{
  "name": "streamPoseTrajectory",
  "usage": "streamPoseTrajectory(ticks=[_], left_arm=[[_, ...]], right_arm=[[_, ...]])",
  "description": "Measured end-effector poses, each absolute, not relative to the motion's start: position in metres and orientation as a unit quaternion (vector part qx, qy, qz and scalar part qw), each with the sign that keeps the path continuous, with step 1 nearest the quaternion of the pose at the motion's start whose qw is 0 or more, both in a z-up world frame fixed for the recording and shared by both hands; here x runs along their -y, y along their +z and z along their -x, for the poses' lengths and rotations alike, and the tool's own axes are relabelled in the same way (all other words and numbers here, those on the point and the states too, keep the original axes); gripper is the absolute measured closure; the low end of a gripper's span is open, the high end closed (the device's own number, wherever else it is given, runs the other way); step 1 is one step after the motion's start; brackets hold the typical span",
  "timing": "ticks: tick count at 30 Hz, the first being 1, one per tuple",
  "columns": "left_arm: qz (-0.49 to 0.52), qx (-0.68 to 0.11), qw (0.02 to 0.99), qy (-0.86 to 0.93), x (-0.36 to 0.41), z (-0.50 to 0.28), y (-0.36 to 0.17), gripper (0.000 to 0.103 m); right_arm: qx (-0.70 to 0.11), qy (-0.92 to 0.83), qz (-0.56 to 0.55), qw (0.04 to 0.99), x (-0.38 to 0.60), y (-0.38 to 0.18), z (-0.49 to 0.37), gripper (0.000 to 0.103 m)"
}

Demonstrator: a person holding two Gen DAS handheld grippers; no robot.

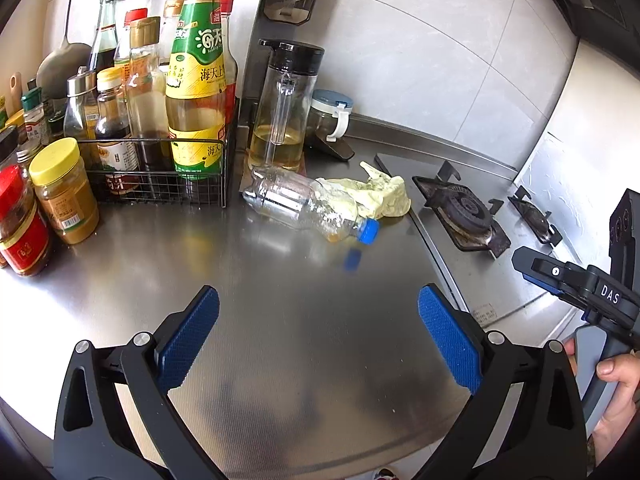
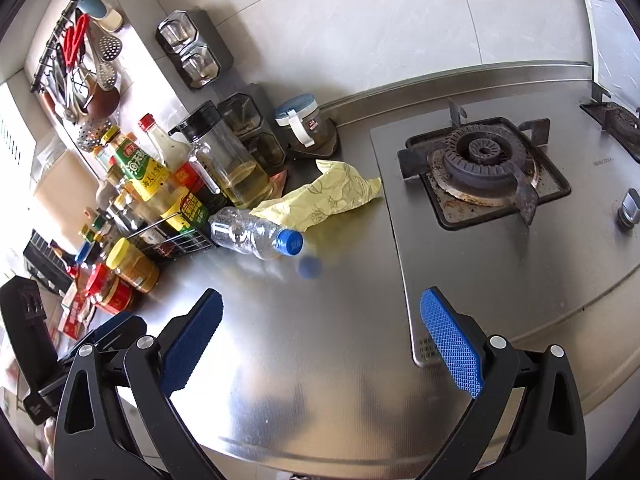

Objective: Collect trash
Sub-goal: 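Raise both tools to the counter toward the clear bottle and yellow paper, then grasp the clear plastic bottle with the left tool while the right tool grasps the yellow paper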

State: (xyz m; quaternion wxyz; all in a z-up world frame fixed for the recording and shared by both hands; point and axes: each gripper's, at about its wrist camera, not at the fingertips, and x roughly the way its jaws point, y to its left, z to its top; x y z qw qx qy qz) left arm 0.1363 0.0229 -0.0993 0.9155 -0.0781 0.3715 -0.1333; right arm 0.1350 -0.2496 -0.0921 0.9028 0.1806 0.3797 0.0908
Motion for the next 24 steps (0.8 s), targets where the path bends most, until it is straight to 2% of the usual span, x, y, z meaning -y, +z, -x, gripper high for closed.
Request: streamPoseTrajectory(ticks=[2,6,8,10,17,24], left_arm=[[0.082,-0.381,0.913,-0.124,-0.022,-0.155,-0.103,0.008],[0.098,-0.406,0.903,-0.101,-0.019,-0.195,-0.112,0.009],[0.094,-0.407,0.904,-0.094,-0.014,-0.211,-0.114,0.013],[0.096,-0.408,0.904,-0.086,-0.01,-0.227,-0.115,0.016],[0.114,-0.416,0.901,-0.034,-0.005,-0.277,-0.127,0.017],[0.136,-0.439,0.888,0.007,0.001,-0.312,-0.147,0.024]], right_arm=[[-0.385,0.091,-0.178,0.901,0.247,-0.094,-0.151,0.005],[-0.403,0.098,-0.182,0.892,0.238,-0.102,-0.185,0.022],[-0.409,0.096,-0.179,0.889,0.233,-0.106,-0.203,0.027],[-0.414,0.091,-0.19,0.885,0.23,-0.111,-0.219,0.027],[-0.424,0.068,-0.237,0.871,0.228,-0.117,-0.268,0.027],[-0.447,0.05,-0.256,0.855,0.225,-0.137,-0.294,0.027]])
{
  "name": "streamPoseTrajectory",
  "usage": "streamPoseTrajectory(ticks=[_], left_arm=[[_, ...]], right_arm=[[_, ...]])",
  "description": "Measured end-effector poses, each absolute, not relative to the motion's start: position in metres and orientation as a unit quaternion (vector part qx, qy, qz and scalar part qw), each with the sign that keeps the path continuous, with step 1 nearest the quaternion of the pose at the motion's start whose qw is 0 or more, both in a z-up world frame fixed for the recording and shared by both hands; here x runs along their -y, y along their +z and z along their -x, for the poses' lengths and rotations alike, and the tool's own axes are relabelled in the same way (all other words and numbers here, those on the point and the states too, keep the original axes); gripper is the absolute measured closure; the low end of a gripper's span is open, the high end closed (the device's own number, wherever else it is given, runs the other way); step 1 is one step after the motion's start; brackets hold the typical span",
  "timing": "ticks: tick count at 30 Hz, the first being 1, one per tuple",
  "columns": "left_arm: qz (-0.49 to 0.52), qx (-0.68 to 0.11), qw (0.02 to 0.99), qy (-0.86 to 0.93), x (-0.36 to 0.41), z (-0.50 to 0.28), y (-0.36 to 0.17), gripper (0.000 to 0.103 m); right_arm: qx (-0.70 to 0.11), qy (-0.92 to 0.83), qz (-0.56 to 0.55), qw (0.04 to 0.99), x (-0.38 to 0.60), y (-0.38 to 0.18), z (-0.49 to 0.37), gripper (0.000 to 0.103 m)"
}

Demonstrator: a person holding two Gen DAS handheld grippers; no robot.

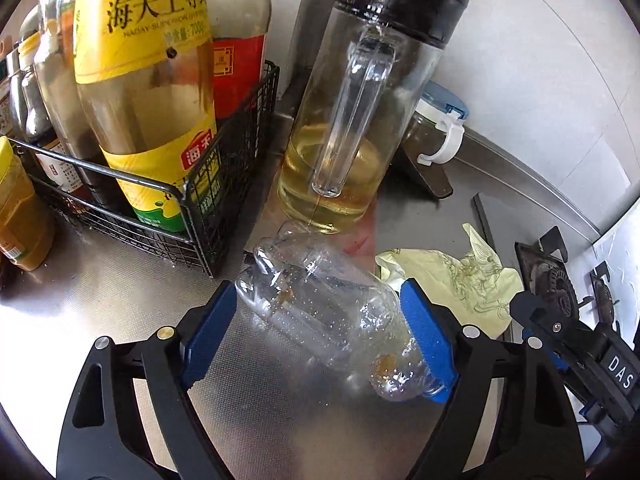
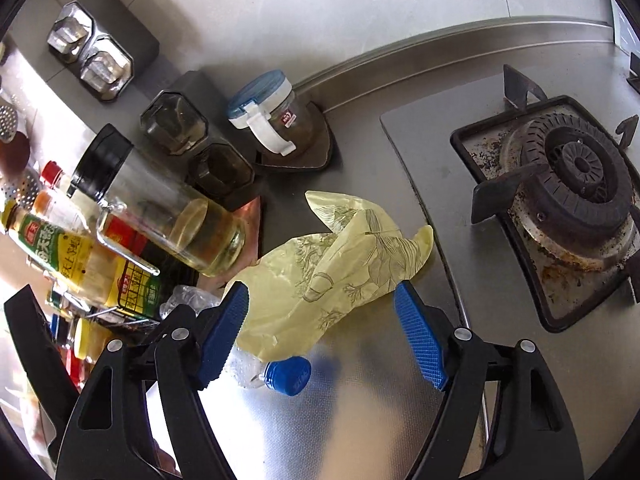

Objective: Collect trash
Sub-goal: 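Grasp the clear plastic bottle with the left tool while the right tool grasps the yellow paper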

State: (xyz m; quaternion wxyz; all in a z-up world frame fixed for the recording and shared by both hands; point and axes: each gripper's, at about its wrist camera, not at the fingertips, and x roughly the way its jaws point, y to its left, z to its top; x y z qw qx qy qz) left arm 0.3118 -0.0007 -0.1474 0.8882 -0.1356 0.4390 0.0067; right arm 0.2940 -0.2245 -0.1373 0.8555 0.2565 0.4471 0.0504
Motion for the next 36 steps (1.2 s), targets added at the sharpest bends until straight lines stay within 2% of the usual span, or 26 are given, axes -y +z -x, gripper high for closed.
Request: streamPoseTrajectory(ticks=[3,8,10,13,15,17,19,21,36], left_arm=[[0.13,-0.441,0.888,0.011,0.006,-0.318,-0.153,0.023],[0.119,-0.455,0.882,0.011,0.015,-0.324,-0.166,0.022],[0.113,-0.467,0.877,0.013,0.016,-0.325,-0.174,0.022],[0.108,-0.474,0.874,0.018,0.012,-0.322,-0.183,0.023],[0.107,-0.479,0.871,0.019,0.008,-0.32,-0.188,0.024],[0.097,-0.475,0.874,0.02,0.007,-0.317,-0.188,0.028],[0.089,-0.473,0.876,0.017,0.006,-0.314,-0.187,0.04],[0.085,-0.474,0.876,0.011,0.004,-0.312,-0.187,0.04],[0.071,-0.442,0.894,-0.036,-0.004,-0.247,-0.151,0.042]], right_arm=[[-0.458,0.049,-0.271,0.845,0.225,-0.148,-0.301,0.033],[-0.47,0.049,-0.277,0.836,0.22,-0.165,-0.308,0.034],[-0.477,0.045,-0.272,0.835,0.219,-0.171,-0.311,0.037],[-0.487,0.042,-0.262,0.832,0.22,-0.179,-0.315,0.053],[-0.49,0.041,-0.252,0.833,0.221,-0.182,-0.315,0.068],[-0.488,0.044,-0.245,0.837,0.22,-0.183,-0.315,0.075],[-0.484,0.042,-0.229,0.844,0.218,-0.179,-0.313,0.082],[-0.478,0.045,-0.218,0.85,0.215,-0.175,-0.31,0.097],[-0.441,0.065,-0.203,0.872,0.229,-0.131,-0.249,0.098]])
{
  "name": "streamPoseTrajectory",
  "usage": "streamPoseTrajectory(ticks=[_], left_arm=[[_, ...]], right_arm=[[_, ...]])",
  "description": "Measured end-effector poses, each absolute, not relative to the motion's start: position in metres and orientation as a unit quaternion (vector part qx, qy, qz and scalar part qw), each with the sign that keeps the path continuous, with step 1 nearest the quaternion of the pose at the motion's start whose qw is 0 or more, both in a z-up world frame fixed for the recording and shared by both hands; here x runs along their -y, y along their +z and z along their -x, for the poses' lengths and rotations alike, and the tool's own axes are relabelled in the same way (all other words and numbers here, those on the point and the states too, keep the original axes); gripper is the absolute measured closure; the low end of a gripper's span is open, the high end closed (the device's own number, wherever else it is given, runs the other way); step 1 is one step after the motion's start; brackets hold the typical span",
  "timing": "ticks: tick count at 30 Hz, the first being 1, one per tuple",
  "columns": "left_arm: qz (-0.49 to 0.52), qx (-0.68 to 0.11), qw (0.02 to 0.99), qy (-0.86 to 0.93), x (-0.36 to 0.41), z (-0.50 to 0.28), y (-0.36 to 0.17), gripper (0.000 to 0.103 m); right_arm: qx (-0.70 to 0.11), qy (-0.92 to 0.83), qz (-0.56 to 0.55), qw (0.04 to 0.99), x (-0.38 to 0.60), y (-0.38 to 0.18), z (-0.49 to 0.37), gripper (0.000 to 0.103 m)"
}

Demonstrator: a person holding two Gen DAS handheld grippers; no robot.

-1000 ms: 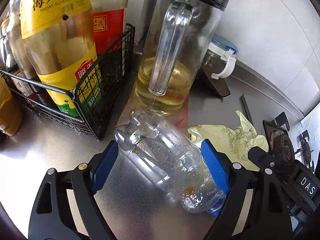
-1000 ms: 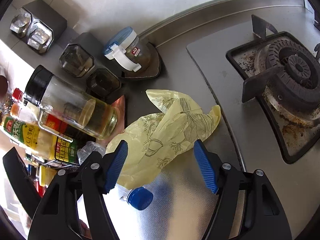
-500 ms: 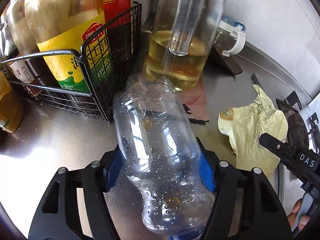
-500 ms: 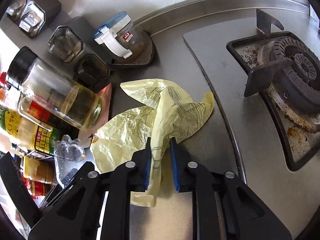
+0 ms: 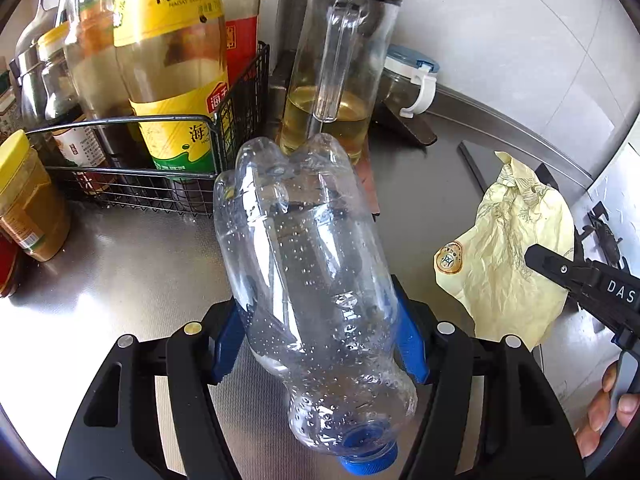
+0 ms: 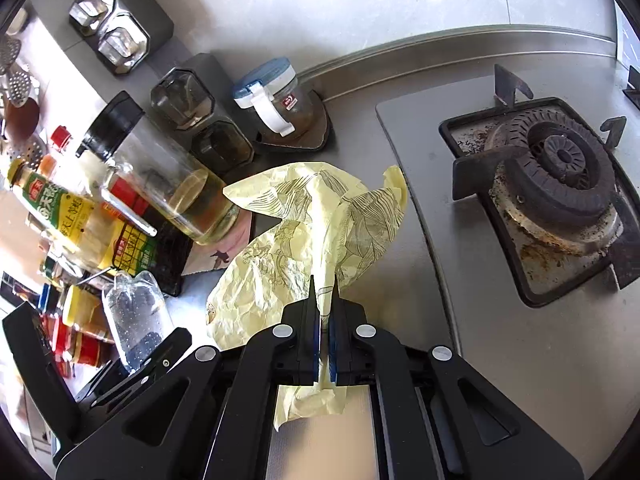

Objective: Collect trash
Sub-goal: 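Grasp the clear plastic bottle with the left tool while the right tool grasps the yellow paper, then carry the bottle and yellow paper down over the floor bin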

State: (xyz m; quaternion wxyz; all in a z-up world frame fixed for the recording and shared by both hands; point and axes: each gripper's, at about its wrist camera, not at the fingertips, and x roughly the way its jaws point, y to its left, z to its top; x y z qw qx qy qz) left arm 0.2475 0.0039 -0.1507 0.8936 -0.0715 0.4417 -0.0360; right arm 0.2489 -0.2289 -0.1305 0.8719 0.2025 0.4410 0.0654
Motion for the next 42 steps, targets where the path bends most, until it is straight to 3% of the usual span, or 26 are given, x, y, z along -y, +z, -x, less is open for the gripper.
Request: streamPoseTrajectory(ticks=[23,35,42], left_arm=[[0.063,-0.407,0.903,-0.126,-0.015,-0.039,-0.105,0.042],[0.067,-0.446,0.879,-0.155,-0.018,0.049,-0.165,0.042],[0.051,-0.489,0.856,-0.157,-0.013,0.06,-0.228,0.042]], right_arm=[[-0.431,0.125,-0.153,0.881,0.225,-0.098,-0.045,0.098],[-0.47,0.13,-0.134,0.863,0.219,-0.154,0.052,0.098],[-0.53,0.101,-0.108,0.835,0.213,-0.222,0.07,0.098]])
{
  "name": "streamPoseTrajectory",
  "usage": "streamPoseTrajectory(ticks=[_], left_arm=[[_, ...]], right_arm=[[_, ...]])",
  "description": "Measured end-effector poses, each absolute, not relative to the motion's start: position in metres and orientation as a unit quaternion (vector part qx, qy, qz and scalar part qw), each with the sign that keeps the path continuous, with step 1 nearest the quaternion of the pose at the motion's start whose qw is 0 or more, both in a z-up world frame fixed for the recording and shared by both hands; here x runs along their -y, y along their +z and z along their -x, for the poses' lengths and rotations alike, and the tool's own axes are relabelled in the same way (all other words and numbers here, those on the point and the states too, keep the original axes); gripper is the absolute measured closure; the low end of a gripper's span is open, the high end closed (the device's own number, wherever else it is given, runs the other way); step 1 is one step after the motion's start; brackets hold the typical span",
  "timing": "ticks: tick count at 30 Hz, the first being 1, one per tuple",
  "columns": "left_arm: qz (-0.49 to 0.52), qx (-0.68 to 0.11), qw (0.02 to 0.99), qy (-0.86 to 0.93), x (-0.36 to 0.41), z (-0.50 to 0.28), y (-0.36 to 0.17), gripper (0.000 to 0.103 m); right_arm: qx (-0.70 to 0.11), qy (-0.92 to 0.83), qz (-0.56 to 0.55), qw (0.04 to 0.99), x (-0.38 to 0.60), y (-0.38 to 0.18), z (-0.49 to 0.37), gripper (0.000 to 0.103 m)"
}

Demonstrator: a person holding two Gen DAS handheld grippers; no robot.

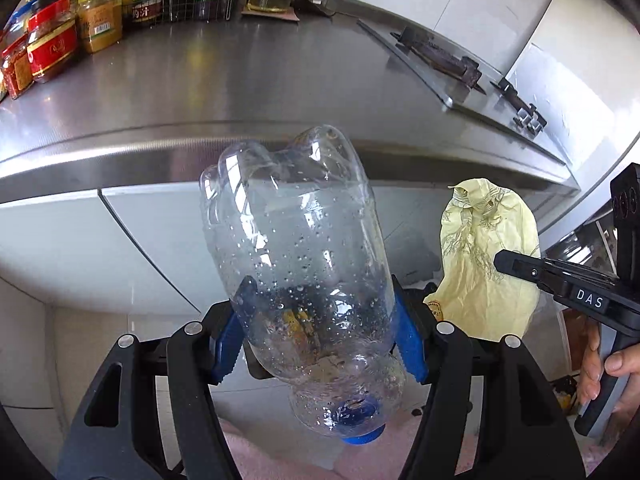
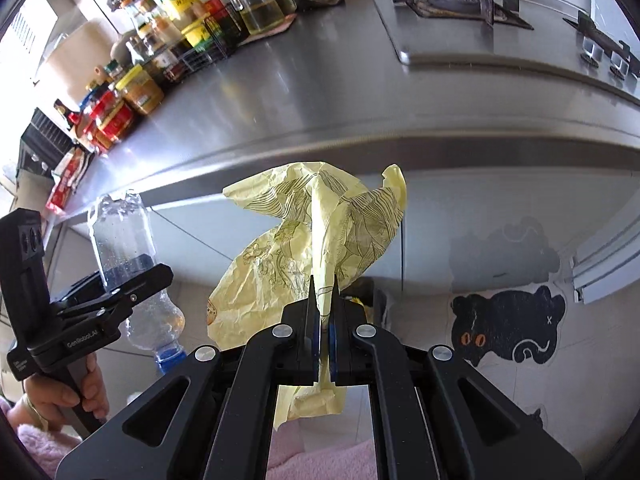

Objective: Collect trash
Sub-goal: 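Carry the bottle and yellow paper down over the floor bin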

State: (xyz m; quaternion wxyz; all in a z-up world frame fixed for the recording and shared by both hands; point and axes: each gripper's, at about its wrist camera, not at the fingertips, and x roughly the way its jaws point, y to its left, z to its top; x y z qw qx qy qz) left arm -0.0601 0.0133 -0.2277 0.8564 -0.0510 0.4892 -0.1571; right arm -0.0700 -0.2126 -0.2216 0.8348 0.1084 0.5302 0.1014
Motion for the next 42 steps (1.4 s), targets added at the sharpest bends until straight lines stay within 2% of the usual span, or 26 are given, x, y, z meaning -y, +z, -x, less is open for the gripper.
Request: streamPoseTrajectory(ticks=[6,19,33,42], left_arm=[[0.043,-0.551,0.819,-0.151,-0.01,0.06,-0.301,0.042],[0.027,-0.622,0.77,-0.138,-0.003,0.031,-0.431,0.042],[0.036,-0.664,0.731,-0.153,0.001,0.017,-0.516,0.043],[0.048,-0.669,0.725,-0.156,-0.003,0.009,-0.528,0.042]], right_arm=[[-0.588,0.057,-0.089,0.802,0.208,-0.295,0.067,0.098],[-0.638,0.02,-0.083,0.766,0.176,-0.422,0.03,0.098],[-0.675,0.01,-0.124,0.727,0.152,-0.511,-0.001,0.098],[-0.672,0.009,-0.17,0.721,0.158,-0.521,-0.015,0.095]])
